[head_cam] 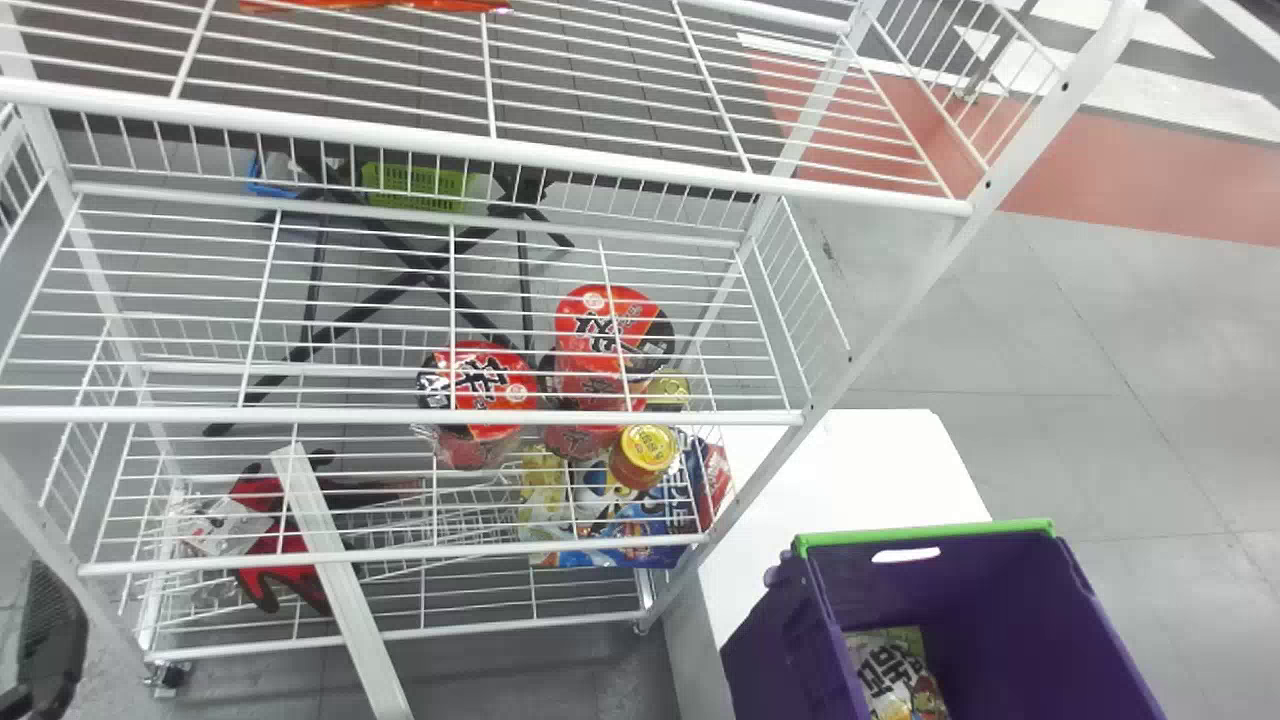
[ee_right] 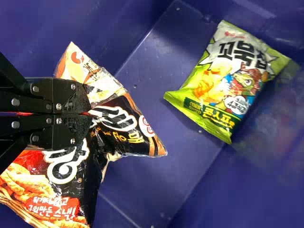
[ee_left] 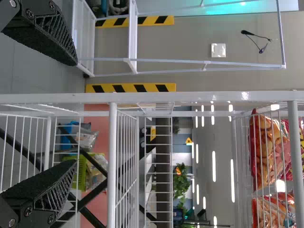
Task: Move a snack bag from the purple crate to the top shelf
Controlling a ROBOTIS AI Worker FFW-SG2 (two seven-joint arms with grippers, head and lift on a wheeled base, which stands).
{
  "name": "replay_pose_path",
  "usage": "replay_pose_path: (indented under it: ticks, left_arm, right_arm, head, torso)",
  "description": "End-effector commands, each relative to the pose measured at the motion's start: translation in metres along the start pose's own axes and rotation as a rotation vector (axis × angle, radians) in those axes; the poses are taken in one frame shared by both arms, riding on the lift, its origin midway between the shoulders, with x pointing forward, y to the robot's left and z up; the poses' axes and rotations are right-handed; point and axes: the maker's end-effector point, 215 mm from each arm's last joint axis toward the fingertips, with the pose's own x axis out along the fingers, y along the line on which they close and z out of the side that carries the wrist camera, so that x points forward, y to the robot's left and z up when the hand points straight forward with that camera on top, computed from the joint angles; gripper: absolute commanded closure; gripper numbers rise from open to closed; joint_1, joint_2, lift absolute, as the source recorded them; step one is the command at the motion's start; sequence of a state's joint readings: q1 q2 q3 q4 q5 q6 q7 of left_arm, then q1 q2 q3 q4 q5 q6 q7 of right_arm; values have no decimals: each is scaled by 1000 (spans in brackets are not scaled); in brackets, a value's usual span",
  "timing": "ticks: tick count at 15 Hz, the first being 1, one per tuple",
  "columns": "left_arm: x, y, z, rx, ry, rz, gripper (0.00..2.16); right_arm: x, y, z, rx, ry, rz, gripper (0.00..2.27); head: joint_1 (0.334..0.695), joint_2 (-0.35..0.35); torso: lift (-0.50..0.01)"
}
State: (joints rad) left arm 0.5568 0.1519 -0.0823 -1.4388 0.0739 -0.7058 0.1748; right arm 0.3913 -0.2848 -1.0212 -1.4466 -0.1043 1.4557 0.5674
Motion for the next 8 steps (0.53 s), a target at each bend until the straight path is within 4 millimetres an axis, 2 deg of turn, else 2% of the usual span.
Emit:
replay_pose_path:
  ticks: [1,8]
  left_arm:
    - [0,-1,0,1,1,-2,80]
    - [0,3,-1,13,12,-6,80]
  right_arm:
    - [-3,-4,1,7,-8,-1,2250]
    - [-17,-9,1,46,-5,4,2250]
  head:
    - [695,-350]
    - [695,-350]
  torso:
    - [-293]
    - [-264]
